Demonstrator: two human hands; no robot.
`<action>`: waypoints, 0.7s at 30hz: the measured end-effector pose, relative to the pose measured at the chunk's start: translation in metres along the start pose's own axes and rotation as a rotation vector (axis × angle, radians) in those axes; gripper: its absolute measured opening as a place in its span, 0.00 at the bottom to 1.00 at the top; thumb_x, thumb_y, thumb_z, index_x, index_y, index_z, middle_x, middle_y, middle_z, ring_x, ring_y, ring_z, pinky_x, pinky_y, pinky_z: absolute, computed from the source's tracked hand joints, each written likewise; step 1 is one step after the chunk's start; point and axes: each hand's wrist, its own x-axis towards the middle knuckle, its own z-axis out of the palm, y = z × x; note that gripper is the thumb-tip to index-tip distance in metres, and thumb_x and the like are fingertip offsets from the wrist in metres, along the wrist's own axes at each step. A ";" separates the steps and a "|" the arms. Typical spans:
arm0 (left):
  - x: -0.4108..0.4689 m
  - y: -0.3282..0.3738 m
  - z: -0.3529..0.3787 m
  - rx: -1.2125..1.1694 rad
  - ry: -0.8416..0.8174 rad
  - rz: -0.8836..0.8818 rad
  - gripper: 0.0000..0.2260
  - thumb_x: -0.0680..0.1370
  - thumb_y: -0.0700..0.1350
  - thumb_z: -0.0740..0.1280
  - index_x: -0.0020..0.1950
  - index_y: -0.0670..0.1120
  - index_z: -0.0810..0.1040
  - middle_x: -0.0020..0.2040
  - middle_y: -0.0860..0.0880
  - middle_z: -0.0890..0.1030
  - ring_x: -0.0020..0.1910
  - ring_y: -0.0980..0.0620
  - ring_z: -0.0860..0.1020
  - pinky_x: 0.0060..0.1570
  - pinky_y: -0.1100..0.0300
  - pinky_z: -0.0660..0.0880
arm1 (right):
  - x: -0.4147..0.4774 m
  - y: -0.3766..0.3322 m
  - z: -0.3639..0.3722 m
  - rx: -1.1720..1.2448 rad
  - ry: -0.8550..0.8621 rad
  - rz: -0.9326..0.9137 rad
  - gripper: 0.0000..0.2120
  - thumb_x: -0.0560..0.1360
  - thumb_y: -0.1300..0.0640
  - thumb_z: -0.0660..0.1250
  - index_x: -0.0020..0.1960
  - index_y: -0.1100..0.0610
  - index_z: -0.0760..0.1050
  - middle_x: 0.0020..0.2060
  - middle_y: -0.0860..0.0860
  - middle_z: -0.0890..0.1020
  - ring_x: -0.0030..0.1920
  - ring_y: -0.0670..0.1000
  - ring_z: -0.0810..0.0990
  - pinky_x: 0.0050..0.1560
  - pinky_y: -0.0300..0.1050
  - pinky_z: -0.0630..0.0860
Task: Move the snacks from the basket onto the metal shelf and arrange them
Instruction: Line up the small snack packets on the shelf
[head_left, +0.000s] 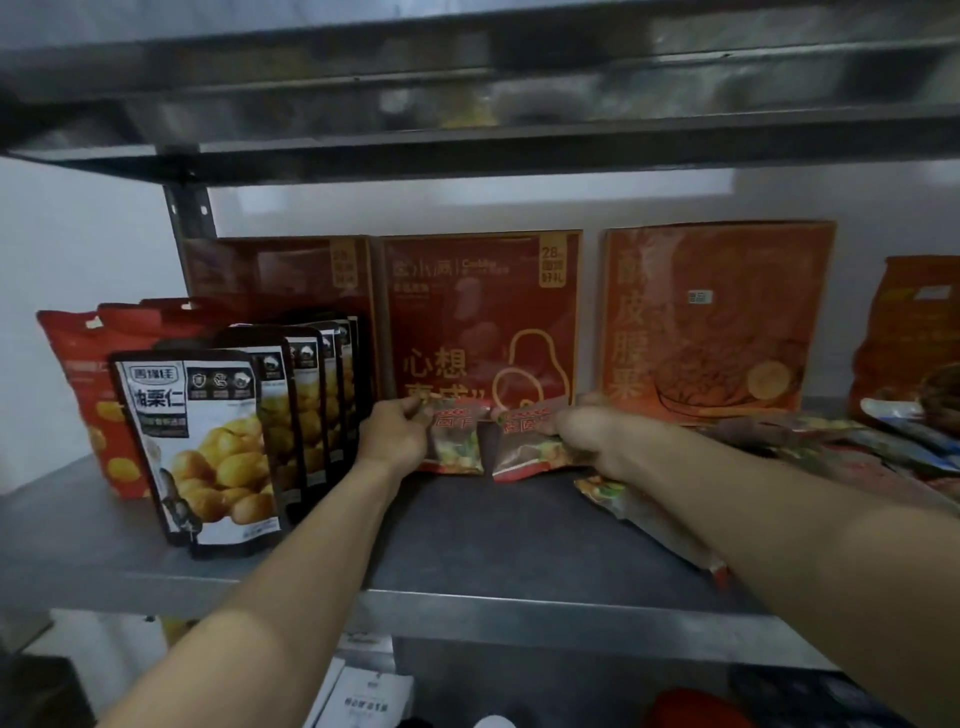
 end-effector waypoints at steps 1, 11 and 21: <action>0.000 -0.001 0.000 0.020 0.002 0.011 0.17 0.82 0.44 0.63 0.70 0.43 0.73 0.65 0.46 0.78 0.63 0.47 0.76 0.67 0.52 0.72 | -0.002 -0.001 0.002 -0.032 0.005 -0.012 0.08 0.76 0.62 0.70 0.52 0.58 0.71 0.45 0.54 0.79 0.50 0.53 0.79 0.53 0.46 0.77; -0.009 0.000 -0.001 0.204 0.022 0.100 0.13 0.83 0.44 0.61 0.65 0.44 0.79 0.61 0.45 0.81 0.61 0.47 0.77 0.61 0.59 0.71 | -0.016 -0.007 0.005 -0.246 0.072 -0.082 0.11 0.78 0.54 0.69 0.47 0.59 0.70 0.47 0.55 0.76 0.48 0.53 0.75 0.47 0.43 0.71; -0.023 0.015 0.000 0.525 0.090 0.400 0.18 0.81 0.52 0.61 0.69 0.48 0.75 0.66 0.46 0.77 0.67 0.44 0.73 0.67 0.47 0.70 | -0.047 -0.018 -0.052 -0.467 0.064 -0.262 0.34 0.75 0.45 0.72 0.72 0.62 0.67 0.68 0.53 0.74 0.68 0.57 0.72 0.68 0.48 0.69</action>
